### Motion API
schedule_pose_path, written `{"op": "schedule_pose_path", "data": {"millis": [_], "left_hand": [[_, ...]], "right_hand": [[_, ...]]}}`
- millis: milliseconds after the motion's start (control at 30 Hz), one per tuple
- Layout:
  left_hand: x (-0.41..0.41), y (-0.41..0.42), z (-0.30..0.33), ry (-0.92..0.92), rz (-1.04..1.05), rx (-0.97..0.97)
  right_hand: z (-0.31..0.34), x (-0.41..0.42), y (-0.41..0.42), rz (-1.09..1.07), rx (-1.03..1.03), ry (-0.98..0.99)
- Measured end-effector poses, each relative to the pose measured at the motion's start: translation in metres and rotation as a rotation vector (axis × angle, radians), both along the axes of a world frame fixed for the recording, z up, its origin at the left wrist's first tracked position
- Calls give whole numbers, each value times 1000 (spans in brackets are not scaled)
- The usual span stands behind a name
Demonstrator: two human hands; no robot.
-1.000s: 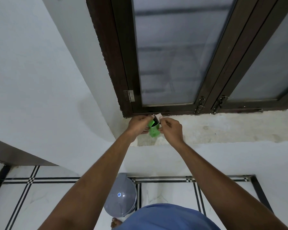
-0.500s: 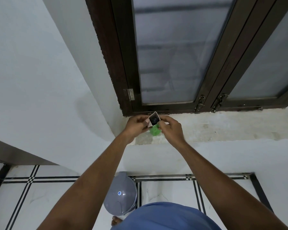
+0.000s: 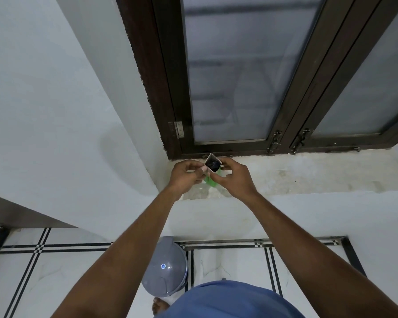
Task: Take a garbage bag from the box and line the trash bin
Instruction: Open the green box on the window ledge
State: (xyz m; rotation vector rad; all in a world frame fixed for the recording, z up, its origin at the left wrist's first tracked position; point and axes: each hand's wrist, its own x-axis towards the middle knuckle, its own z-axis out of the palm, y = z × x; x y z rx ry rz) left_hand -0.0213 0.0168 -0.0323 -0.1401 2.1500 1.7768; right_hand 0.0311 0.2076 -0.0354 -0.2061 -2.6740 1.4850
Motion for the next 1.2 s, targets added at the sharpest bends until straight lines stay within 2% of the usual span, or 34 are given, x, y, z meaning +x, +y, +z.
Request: {"op": "schedule_pose_path", "data": {"millis": [67, 167, 233, 300, 400, 767, 1067, 1200], "left_hand": [[0, -2, 8, 54, -4, -112], [0, -3, 19, 307, -18, -333], [-2, -3, 28, 464, -94, -435], [-7, -1, 37, 534, -203, -552], [-15, 4, 46, 529, -321, -701], [-29, 12, 62, 531, -494, -879], [-40, 9, 68, 487, -565, -851], [-45, 13, 74, 500, -634, -948]], "right_hand": [[-2, -1, -2, -16, -15, 4], [-7, -2, -2, -34, -22, 13], [-9, -3, -3, -31, -17, 29], [-11, -4, -4, -15, -16, 51], [-12, -5, -4, -9, -10, 55], [-9, -10, -6, 1, 11, 42], [-13, -10, -5, -10, 5, 35], [-13, -11, -6, 3, 27, 25]]}}
